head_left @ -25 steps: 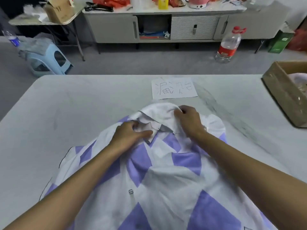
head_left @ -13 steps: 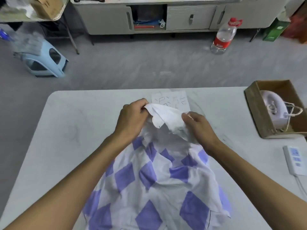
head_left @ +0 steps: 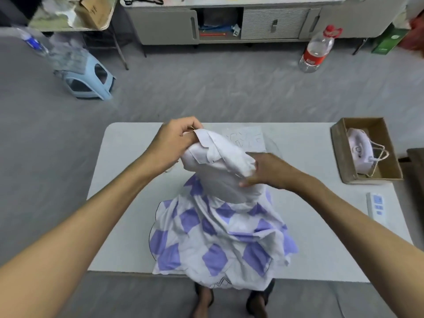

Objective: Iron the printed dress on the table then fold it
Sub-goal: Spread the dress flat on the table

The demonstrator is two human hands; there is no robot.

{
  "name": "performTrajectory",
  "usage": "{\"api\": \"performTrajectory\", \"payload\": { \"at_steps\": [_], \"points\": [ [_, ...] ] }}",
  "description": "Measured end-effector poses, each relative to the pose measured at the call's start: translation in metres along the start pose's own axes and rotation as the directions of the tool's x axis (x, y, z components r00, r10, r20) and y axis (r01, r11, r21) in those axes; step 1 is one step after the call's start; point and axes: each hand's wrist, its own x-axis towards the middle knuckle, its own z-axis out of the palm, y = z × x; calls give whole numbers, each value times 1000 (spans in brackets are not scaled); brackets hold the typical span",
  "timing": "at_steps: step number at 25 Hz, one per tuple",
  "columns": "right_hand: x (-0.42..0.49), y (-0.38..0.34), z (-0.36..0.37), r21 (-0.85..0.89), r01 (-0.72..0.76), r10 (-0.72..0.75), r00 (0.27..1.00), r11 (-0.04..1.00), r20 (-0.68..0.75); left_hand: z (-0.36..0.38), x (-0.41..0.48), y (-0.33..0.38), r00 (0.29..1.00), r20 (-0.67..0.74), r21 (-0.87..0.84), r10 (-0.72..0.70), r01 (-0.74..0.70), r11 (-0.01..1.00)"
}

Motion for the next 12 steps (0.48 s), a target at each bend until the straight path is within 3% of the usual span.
{"api": "performTrajectory", "payload": {
  "at_steps": [1, 3, 6, 9, 11, 12],
  "points": [
    [1, 13, 15, -206, -60, 68, 997, 977, 32, 6, -8, -7, 994, 106, 37, -7, 3, 999],
    [4, 39, 35, -442, -191, 175, 982, 876, -78, 21, -24, -30, 907, 406, 203, -114, 32, 979],
    [0, 60, 43, -417, -279, 156, 939, 865, -306, 35, -43, -82, 674, 665, 349, -320, 98, 932],
    [-15, 58, 68, -427, -144, -4, 945, 893, -327, 47, -54, -128, 620, 621, 351, -480, 327, 877],
    [-23, 67, 100, -461, -16, -63, 986, 887, -157, 66, -53, -155, 668, 479, 261, -570, 511, 819],
    [-24, 76, 114, -458, 37, -34, 999, 888, 16, 81, -48, -170, 712, 353, 237, -607, 559, 794]
  ]
}}
